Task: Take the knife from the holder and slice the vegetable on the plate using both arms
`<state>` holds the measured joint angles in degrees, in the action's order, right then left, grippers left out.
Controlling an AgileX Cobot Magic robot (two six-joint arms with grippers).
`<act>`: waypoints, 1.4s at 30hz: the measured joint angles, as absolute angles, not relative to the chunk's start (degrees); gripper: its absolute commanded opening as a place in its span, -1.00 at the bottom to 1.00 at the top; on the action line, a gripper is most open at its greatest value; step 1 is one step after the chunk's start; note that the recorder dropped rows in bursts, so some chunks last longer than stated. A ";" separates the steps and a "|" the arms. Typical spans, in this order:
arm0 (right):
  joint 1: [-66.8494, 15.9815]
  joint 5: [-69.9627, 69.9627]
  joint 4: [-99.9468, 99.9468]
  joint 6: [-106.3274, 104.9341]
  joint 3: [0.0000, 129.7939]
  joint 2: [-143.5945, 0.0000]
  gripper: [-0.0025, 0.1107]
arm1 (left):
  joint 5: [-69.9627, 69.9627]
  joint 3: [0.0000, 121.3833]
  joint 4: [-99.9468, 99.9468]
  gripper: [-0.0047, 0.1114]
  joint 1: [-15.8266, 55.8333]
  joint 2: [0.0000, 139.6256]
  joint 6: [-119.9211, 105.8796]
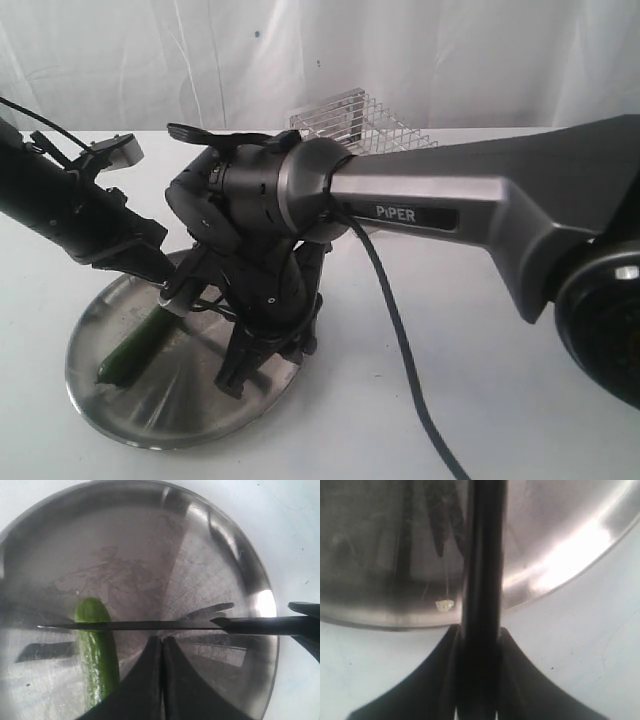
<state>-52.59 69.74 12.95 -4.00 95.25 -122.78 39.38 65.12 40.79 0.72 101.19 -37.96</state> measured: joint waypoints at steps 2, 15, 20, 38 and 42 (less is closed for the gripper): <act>-52.59 69.74 12.95 -4.00 96.44 -123.59 -0.96 | 39.38 65.12 40.79 -0.92 0.72 101.19 -37.96; -52.59 69.74 11.90 -4.10 102.59 -128.50 -0.96 | 40.16 65.12 41.39 -0.92 0.72 101.19 -37.96; -52.59 69.74 10.77 -4.10 103.64 -128.50 -0.96 | 40.28 65.12 41.86 -0.92 0.72 101.19 -37.96; -52.59 69.74 10.39 -4.10 103.77 -130.23 -0.96 | 40.28 65.12 42.23 -0.92 0.72 101.19 -37.96; -52.59 69.74 10.26 -4.10 103.77 -130.47 -0.96 | 40.28 65.12 42.23 -0.92 0.72 101.19 -38.07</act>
